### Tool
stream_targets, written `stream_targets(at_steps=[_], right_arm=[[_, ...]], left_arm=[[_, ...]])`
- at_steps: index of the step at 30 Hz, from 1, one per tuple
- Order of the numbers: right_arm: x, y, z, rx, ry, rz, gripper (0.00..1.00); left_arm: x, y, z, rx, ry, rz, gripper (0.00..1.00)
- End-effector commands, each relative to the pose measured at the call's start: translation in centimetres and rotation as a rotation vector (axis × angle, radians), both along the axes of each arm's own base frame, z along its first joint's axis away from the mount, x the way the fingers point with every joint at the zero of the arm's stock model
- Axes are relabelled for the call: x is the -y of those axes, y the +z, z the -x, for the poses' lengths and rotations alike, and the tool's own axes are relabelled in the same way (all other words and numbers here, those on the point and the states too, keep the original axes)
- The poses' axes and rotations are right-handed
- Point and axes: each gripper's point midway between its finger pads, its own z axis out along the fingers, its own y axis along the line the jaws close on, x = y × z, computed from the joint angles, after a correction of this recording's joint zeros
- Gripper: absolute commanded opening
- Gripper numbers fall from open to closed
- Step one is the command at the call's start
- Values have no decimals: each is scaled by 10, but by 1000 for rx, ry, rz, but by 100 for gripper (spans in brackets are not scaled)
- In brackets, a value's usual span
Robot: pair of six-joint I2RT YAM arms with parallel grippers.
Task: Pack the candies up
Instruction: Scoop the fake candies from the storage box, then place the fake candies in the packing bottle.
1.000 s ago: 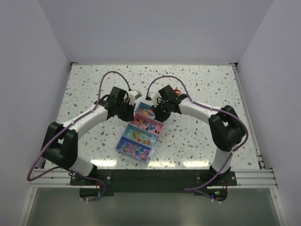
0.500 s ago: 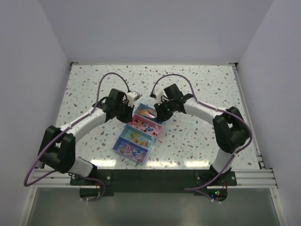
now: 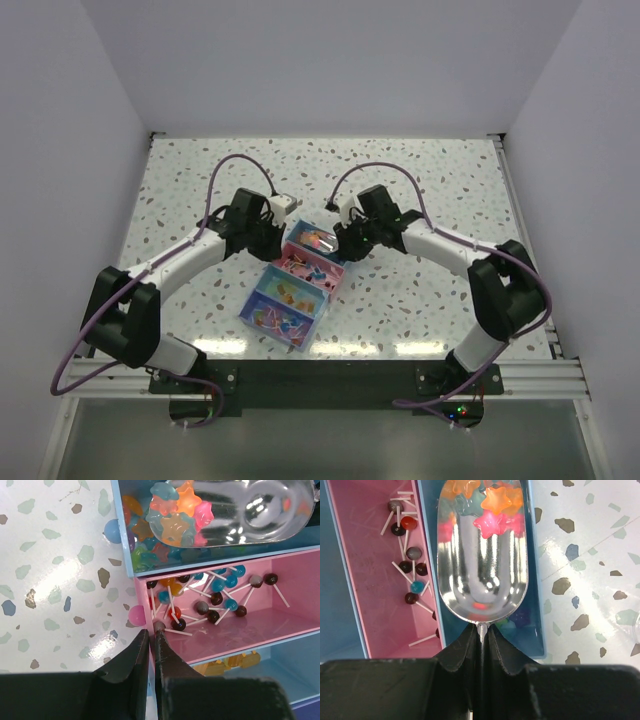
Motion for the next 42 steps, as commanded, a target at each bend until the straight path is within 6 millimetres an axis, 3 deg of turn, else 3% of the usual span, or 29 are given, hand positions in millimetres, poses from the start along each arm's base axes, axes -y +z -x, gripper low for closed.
stream_targets(at_steps=[1,15,23,31,42], right_arm=[[-2,16,-9,76,-16,-43,0],[3,30,-7,136,-20,-57,0],[5,37,-3,156,-15,-63,0],[4,49,0,179,6,-85,0],[-3,69,4,260,34,-184,0]], left_arm=[[5,14,-13,55,-10,8,0],[2,32,-24,102,74,34,15],[-8,50,-37,159,143,85,35],[-16,84,-46,268,194,183,50],[-43,100,-61,324,332,266,52]])
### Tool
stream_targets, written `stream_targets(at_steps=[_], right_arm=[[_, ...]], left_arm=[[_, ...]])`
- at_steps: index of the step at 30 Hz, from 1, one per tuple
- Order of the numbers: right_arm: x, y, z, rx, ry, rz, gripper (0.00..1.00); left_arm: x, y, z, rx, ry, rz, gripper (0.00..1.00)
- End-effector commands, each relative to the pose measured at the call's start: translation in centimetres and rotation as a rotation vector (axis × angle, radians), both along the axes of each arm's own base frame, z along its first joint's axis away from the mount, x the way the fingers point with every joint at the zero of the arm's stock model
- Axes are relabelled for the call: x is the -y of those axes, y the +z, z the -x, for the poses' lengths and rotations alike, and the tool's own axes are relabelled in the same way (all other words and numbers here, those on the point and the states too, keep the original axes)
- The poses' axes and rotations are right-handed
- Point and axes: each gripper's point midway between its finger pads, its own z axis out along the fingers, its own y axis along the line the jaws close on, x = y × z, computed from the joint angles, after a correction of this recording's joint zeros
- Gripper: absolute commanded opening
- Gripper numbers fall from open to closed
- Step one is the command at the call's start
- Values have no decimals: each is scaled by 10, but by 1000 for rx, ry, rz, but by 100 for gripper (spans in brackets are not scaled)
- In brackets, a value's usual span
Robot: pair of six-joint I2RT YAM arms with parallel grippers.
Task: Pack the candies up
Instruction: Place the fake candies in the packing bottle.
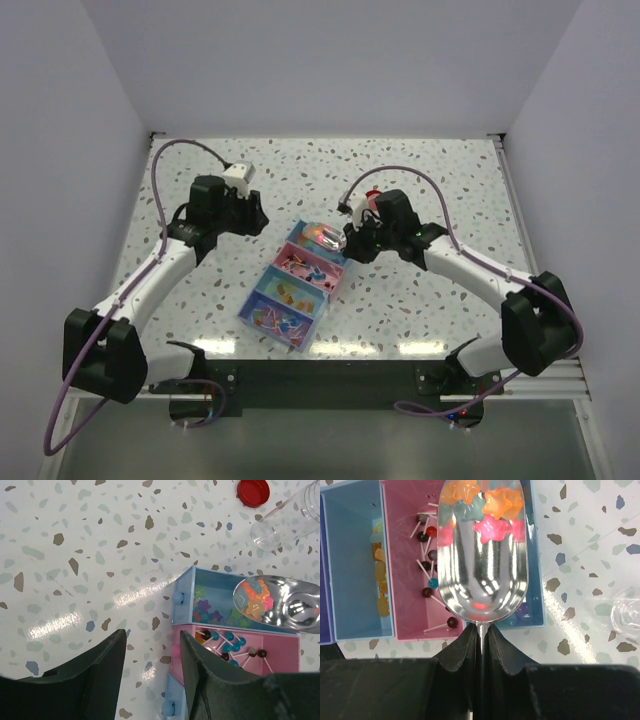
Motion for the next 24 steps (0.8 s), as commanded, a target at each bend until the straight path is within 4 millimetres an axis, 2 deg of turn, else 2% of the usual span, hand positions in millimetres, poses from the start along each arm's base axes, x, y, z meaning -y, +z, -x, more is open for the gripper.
stream_targets(at_steps=[1,3,6,7,9,11,13,15,16,18,19,20,24], right_arm=[[-14,23,-10,104,32,-94,0],[-12,20,-7,108,29,-98,0],[-21,29,-17,156,18,-164,0],[-29,40,-23,172,31,-190,0],[-28,36,-22,156,49,-159,0],[-18,29,-19,175,26,-133,0],[-16,39,-19,190,26,-125,0],[-9,37,-15,172,21,-86,0],[-7,46,-15,190,19,-88,0],[2,45,-13,181,-1,-47,0],[4,53,-14,192,-8,-43,0],[10,50,-10,164,-11,-10,0],[27,73,-9,168,-67,1,0]], left_arm=[[-3,15,-10,63,41,75,52],[-5,17,-13,66,58,96,52],[-6,21,-17,80,80,113,52],[-7,19,-18,81,87,118,52],[-5,21,-21,91,90,135,53],[-6,23,-25,94,106,137,53],[-7,21,-28,101,115,136,53],[-8,20,-30,106,120,135,54],[-9,21,-31,111,128,130,54],[-12,23,-32,126,139,119,54],[-15,26,-33,143,153,111,54],[-18,28,-33,157,158,98,55],[-35,43,-35,250,211,45,55]])
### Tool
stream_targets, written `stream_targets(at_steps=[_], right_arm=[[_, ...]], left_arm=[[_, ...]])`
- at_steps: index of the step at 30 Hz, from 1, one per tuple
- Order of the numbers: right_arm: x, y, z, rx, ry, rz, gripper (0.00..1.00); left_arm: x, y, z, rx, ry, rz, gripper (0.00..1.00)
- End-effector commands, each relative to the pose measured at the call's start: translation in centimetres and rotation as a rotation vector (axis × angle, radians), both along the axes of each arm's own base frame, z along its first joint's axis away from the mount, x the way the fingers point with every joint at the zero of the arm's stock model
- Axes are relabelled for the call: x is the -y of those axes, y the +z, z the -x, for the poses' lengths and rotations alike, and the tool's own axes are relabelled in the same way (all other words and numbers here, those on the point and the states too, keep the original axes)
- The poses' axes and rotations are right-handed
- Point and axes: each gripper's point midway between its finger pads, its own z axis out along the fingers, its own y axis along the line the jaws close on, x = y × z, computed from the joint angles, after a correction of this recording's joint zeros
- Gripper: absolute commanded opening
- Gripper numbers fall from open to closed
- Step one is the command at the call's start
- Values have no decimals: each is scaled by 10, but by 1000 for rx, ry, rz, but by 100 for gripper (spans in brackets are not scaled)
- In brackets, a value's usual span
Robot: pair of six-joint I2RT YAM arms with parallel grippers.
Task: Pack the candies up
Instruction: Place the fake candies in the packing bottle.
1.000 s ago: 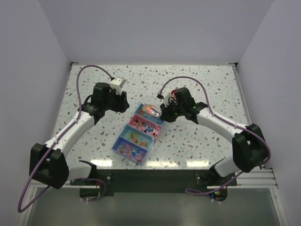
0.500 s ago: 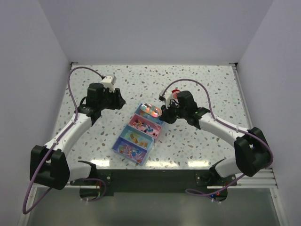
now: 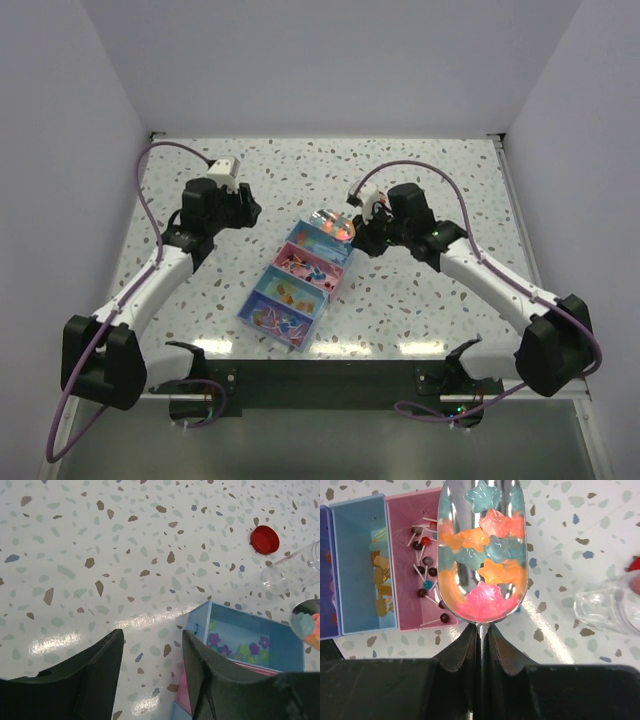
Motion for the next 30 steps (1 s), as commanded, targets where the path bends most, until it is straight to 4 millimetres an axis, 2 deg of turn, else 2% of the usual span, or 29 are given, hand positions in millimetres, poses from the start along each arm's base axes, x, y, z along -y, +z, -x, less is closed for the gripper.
stream_targets(at_steps=[1,2,3,5,6,8,9,10,12,15,16,18,20,30], right_arm=[[23,40,-6,62,-75,23,0],[30,43,-7,61,-99,37,0],[34,53,-11,72,-113,44,0],[51,49,-9,33,-136,102,0],[54,56,-11,42,-145,107,0],[68,57,-13,28,-178,141,0],[72,64,-15,38,-191,141,0],[81,63,-16,29,-213,165,0],[87,66,-20,32,-232,186,0],[101,59,-23,0,-261,235,0],[106,58,-25,0,-274,249,0],[114,56,-29,-11,-298,278,0],[121,54,-33,-18,-313,305,0],[140,44,-38,-81,-353,416,0]], left_arm=[[-24,33,-9,160,98,-56,56],[-28,35,-8,172,107,-72,61],[-29,37,-6,185,107,-75,61],[-42,37,-2,204,162,-106,65],[-45,32,1,204,172,-114,65],[-51,38,4,237,197,-126,72],[-54,32,6,232,205,-136,73],[-59,35,7,248,224,-148,79],[-64,31,9,259,244,-161,82],[-69,30,12,277,263,-185,91],[-71,30,13,280,267,-194,96],[-72,29,16,287,279,-214,100],[-72,24,20,288,274,-248,100],[-68,34,24,341,292,-297,100]])
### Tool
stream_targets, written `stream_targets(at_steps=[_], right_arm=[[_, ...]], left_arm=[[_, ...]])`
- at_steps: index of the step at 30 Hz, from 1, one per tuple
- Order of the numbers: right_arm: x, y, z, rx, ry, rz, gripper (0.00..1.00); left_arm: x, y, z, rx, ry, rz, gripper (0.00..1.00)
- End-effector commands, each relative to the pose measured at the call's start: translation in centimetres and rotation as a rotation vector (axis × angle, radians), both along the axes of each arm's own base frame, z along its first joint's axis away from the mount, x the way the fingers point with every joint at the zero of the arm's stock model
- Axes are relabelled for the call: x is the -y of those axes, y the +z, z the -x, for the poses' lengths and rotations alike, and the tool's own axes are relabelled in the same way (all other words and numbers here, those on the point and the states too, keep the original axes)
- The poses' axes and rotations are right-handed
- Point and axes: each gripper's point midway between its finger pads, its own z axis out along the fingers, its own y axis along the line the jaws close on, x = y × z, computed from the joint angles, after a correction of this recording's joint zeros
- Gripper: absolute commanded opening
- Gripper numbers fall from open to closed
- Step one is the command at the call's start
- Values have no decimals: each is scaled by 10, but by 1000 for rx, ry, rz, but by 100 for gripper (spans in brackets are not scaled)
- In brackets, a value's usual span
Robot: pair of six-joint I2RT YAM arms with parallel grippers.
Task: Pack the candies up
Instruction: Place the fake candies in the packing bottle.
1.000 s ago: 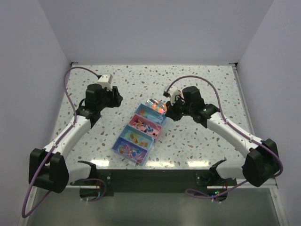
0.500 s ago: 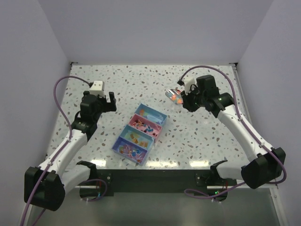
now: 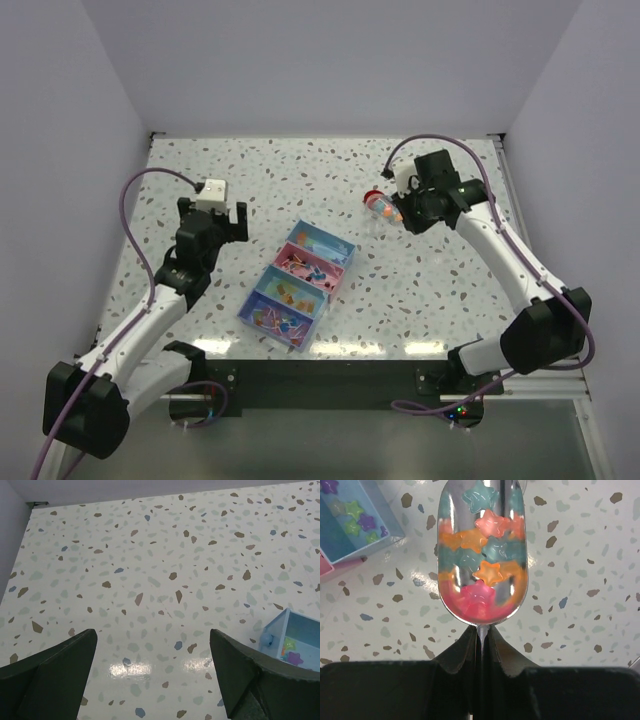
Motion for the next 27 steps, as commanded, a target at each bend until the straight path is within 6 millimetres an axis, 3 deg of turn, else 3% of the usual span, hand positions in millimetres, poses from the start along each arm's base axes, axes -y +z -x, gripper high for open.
stream_targets(at_steps=[1,13,27], right_arm=[[9,15,-5,26,-12,46,0],[14,12,-7,-58,-32,99,0],[14,22,-9,-111,-50,120,0]], left_arm=[[-3,21,-4,89,28,-22,100],[8,21,-1,99,-1,-41,100],[18,20,2,106,-42,-64,100]])
